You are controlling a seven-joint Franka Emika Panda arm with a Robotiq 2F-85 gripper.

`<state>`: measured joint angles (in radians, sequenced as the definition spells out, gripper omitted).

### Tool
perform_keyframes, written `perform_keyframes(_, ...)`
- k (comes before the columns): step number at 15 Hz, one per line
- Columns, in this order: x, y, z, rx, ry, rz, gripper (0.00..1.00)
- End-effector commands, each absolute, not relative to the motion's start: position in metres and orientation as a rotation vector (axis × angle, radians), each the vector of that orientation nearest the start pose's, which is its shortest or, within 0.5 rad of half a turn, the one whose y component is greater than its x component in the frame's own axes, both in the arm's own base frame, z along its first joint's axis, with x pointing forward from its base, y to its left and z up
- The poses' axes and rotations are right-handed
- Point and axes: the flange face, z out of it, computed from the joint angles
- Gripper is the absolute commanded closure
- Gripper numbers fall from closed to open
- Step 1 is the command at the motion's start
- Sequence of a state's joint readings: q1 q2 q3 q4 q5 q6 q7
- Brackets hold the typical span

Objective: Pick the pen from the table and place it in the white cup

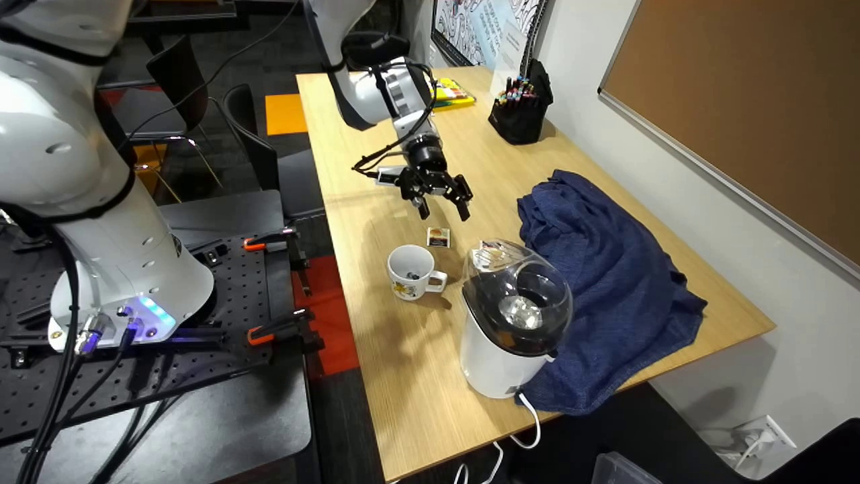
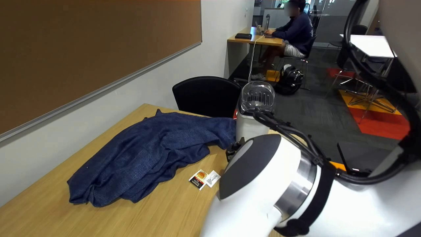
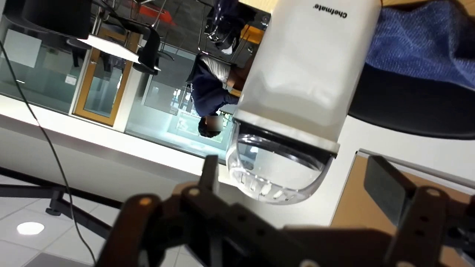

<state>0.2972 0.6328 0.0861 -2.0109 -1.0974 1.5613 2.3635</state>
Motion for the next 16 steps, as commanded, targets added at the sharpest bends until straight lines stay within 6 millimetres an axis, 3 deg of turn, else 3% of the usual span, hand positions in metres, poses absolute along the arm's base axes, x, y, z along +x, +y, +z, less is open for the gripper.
perform_keyframes(1,0.499,0.1,0.183,1.462,-1.19,0.898,0.0)
perform_keyframes(9,0.497,0.096,0.253,1.332,-1.259,0.987,0.0)
perform_keyframes(16,0.498,0.094,0.268,1.418,-1.263,0.992,0.0)
